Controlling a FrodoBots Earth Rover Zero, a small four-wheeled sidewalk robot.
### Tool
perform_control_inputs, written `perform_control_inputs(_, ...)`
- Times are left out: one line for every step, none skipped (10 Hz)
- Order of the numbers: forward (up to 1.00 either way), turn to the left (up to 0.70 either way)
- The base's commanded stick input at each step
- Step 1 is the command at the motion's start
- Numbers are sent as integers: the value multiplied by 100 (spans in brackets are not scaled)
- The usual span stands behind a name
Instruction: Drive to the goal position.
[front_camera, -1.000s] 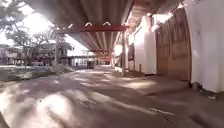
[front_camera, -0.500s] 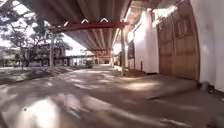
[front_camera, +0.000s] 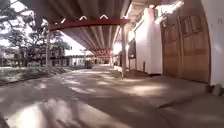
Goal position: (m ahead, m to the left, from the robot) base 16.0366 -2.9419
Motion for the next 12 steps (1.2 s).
perform_control_inputs(70,0)
perform_control_inputs(70,0)
perform_control_inputs(70,0)
perform_control_inputs(70,0)
perform_control_inputs(70,0)
perform_control_inputs(70,0)
perform_control_inputs(70,0)
perform_control_inputs(70,0)
perform_control_inputs(70,0)
perform_control_inputs(70,0)
perform_control_inputs(70,0)
perform_control_inputs(70,0)
